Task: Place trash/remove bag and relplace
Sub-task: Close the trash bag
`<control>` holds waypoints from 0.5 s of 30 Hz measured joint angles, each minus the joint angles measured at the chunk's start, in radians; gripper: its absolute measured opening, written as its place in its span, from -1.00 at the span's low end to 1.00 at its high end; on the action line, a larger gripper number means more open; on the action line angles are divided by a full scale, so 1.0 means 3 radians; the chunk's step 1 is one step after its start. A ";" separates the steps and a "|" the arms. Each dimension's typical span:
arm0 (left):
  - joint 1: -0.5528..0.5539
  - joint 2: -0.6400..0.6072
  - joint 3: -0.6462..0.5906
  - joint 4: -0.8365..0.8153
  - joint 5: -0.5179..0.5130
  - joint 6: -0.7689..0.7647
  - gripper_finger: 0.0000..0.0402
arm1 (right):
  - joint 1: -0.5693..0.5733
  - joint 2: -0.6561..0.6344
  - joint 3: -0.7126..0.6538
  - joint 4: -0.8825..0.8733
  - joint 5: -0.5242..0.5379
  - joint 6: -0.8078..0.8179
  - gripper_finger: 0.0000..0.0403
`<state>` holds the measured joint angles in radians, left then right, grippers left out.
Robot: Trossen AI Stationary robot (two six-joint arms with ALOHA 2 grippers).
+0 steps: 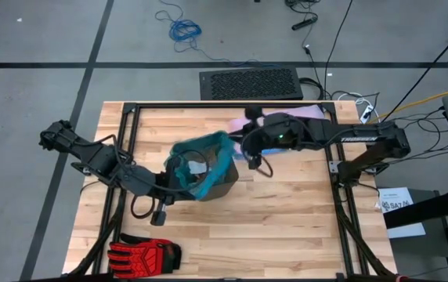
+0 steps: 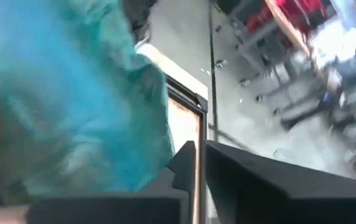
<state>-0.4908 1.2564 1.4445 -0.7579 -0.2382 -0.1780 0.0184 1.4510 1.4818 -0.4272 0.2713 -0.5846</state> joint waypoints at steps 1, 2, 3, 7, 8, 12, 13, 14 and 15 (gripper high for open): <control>0.0000 0.0000 0.0000 0.0001 0.0000 0.0001 -1.00 | -0.0001 -0.0029 0.0000 -0.0011 0.0000 0.0193 -0.79; 0.0003 0.0000 0.0000 0.0002 -0.0001 0.0001 -1.00 | 0.0000 -0.0062 0.0000 -0.0029 -0.0002 0.0380 -0.73; 0.0001 0.0000 0.0000 0.0000 -0.0001 0.0000 -1.00 | 0.0001 -0.0098 0.0000 -0.0058 -0.0011 0.0587 -0.67; 0.0001 0.0000 0.0000 0.0001 -0.0001 -0.0002 -1.00 | -0.0041 -0.0272 0.0000 -0.0204 -0.0026 0.1433 -0.39; 0.0001 0.0000 0.0000 0.0002 -0.0003 -0.0002 -1.00 | -0.0080 -0.0319 0.0000 -0.0281 -0.0026 0.1679 -0.33; 0.0001 0.0000 0.0000 0.0000 -0.0004 -0.0003 -1.00 | -0.0363 -0.0411 0.0001 -0.0889 -0.0350 0.2700 -0.14; 0.0001 0.0000 0.0000 0.0001 -0.0004 -0.0001 -1.00 | -0.0469 -0.0412 0.0000 -0.1051 -0.0592 0.2889 -0.12; 0.0000 0.0000 0.0000 0.0001 -0.0004 -0.0001 -1.00 | -0.0567 -0.0410 -0.0009 -0.1157 -0.0837 0.3036 -0.11; 0.0000 0.0000 0.0000 -0.0001 -0.0004 -0.0001 -1.00 | -0.0649 -0.0410 -0.0051 -0.1181 -0.1049 0.3152 -0.10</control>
<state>-0.4908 1.2564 1.4445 -0.7582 -0.2394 -0.1782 -0.1763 1.3281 1.4665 -0.7816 -0.0433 0.3610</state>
